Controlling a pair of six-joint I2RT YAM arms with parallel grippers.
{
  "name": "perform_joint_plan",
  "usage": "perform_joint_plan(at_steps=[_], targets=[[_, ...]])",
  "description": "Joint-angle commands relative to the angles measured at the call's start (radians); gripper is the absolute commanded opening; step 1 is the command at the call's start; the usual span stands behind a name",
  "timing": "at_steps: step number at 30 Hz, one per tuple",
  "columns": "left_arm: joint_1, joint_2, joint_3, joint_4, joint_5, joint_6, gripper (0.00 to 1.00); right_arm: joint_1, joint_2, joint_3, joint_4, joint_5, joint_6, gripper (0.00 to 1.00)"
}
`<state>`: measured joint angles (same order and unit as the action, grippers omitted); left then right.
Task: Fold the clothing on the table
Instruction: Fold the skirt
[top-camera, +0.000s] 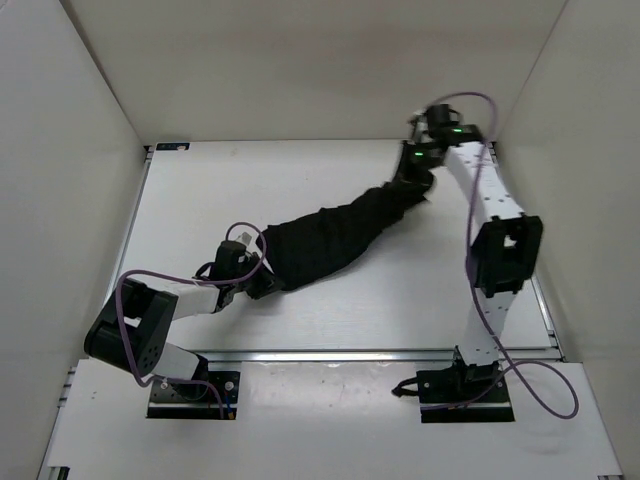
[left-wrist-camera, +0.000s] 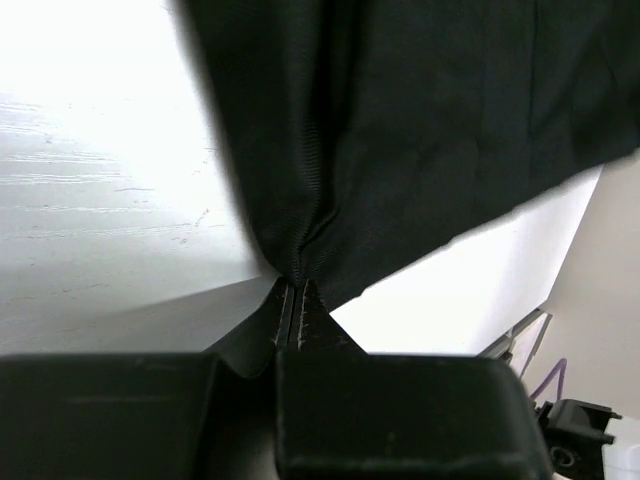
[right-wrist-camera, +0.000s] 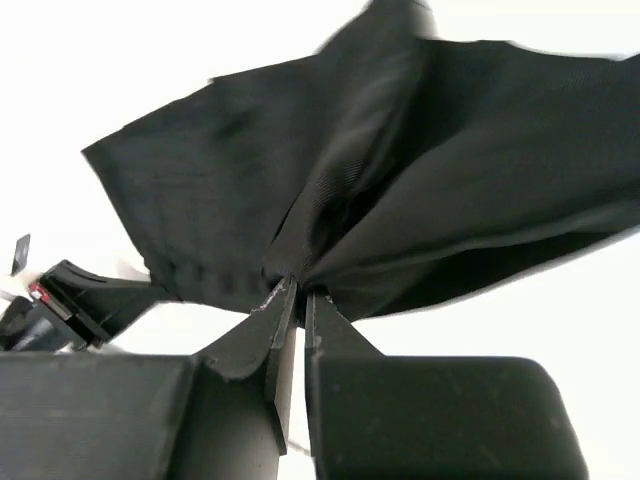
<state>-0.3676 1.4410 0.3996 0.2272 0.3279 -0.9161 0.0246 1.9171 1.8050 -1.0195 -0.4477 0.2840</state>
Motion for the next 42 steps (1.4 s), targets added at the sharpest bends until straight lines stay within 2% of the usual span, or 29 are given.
perform_joint_plan(at_steps=[1, 5, 6, 9, 12, 16, 25, 29, 37, 39, 41, 42], targets=[[0.019, -0.041, -0.005, -0.015, 0.013, 0.017, 0.0, 0.312, 0.103, 0.197, -0.165, 0.188, -0.002, 0.0], [0.022, -0.044, -0.002, -0.028, 0.007, 0.023, 0.0, 0.605, 0.207, 0.215, -0.176, 0.328, -0.005, 0.0], [0.024, -0.042, -0.004, -0.031, 0.003, 0.025, 0.0, 0.632, 0.226, 0.209, -0.163, 0.377, -0.005, 0.0], [0.022, -0.03, -0.004, -0.028, 0.008, 0.026, 0.0, 0.77, 0.198, 0.105, -0.05, 0.386, 0.018, 0.0], [0.022, -0.034, -0.019, -0.017, 0.01, 0.017, 0.0, 0.804, 0.169, -0.007, 0.042, 0.333, 0.044, 0.0], [0.019, -0.039, -0.024, -0.014, 0.007, 0.017, 0.0, 0.795, 0.155, -0.042, 0.108, 0.268, 0.05, 0.0], [0.012, -0.091, -0.064, -0.032, -0.015, 0.014, 0.0, 0.772, 0.092, -0.017, 0.285, 0.054, 0.122, 0.0], [0.027, -0.111, -0.065, -0.045, -0.012, 0.025, 0.0, 0.805, 0.17, 0.085, 0.213, 0.026, 0.106, 0.0], [0.068, -0.122, -0.062, -0.048, -0.003, 0.025, 0.0, 0.859, 0.232, 0.086, 0.229, -0.017, 0.11, 0.0], [0.065, -0.12, -0.062, -0.049, 0.005, 0.028, 0.0, 0.864, 0.235, 0.105, 0.208, -0.02, 0.086, 0.06], [0.084, -0.126, -0.071, -0.043, 0.008, 0.025, 0.06, 0.865, 0.188, 0.109, 0.229, -0.025, 0.06, 0.25], [0.093, -0.142, -0.073, -0.043, 0.014, 0.02, 0.17, 0.87, 0.168, 0.096, 0.264, -0.014, 0.041, 0.28]])
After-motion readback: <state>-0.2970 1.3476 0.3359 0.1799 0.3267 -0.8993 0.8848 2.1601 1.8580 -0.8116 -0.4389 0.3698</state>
